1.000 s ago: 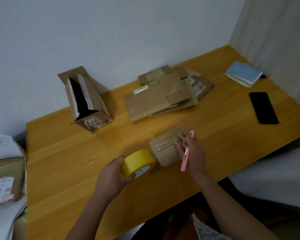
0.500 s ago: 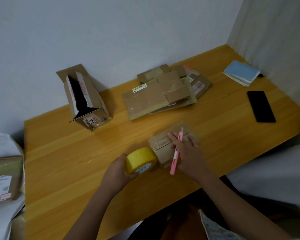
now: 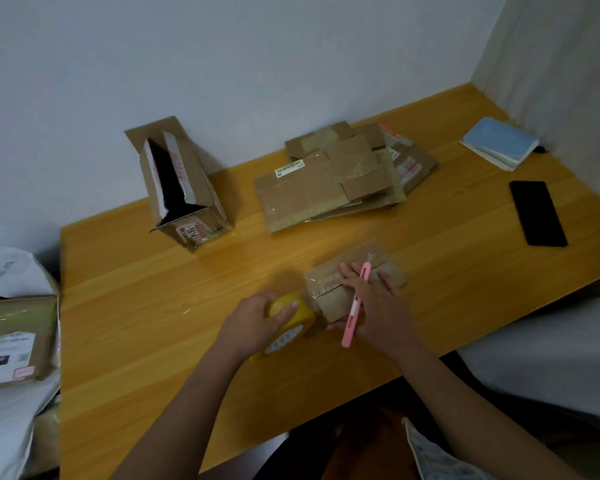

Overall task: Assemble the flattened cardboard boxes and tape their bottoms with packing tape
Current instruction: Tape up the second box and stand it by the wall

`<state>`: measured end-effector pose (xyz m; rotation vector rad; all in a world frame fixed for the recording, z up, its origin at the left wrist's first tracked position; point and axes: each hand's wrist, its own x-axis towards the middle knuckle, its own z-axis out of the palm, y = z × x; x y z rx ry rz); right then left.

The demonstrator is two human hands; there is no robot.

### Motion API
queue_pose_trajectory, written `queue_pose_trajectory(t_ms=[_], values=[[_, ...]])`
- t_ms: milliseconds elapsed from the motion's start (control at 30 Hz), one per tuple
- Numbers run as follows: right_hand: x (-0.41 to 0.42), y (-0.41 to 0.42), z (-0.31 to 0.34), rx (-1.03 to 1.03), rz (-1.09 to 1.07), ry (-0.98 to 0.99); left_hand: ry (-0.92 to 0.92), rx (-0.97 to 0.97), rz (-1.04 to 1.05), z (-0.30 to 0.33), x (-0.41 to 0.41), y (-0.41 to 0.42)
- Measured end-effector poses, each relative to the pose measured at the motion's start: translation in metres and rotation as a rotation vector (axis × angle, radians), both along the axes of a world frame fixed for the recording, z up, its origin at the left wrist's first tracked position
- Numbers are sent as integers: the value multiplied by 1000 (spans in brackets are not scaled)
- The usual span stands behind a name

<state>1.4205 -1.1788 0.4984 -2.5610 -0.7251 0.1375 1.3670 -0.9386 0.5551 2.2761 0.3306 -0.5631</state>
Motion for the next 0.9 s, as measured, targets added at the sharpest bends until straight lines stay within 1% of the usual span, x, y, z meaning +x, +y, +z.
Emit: queue_pose_trajectory(t_ms=[100, 200, 300, 400, 433, 533, 567, 600, 700, 733, 800, 900], values=[[2, 0, 2, -10, 0, -9, -3, 119, -46, -3, 1, -3], [-4, 6, 11, -31, -33, 13, -25, 194, -49, -7, 2, -10], [-17, 19, 11, -71, -67, -8, -37, 186, -28, -12, -1, -16], [-11, 17, 5, -41, -68, 6, -57, 143, 32, -16, -7, -16], [-6, 14, 6, -38, -48, 24, -43, 164, 31, -17, -8, -15], [8, 8, 12, -5, -8, 83, 46, 325, -22, -17, -11, -9], [10, 7, 13, 4, -5, 86, 61, 349, -35, -17, -12, -8], [9, 8, 13, 12, -11, 83, 53, 326, -37, -16, -12, -7], [5, 12, 12, 47, -57, 78, 2, 78, 14, -17, -14, -7], [4, 15, 14, 56, -68, 80, -3, 28, 27, -18, -14, -8], [3, 21, 17, 101, -120, 100, -7, -8, 40, -20, -13, -8], [2, 34, 23, 203, -271, 112, 17, -60, 44, -26, -10, -7]])
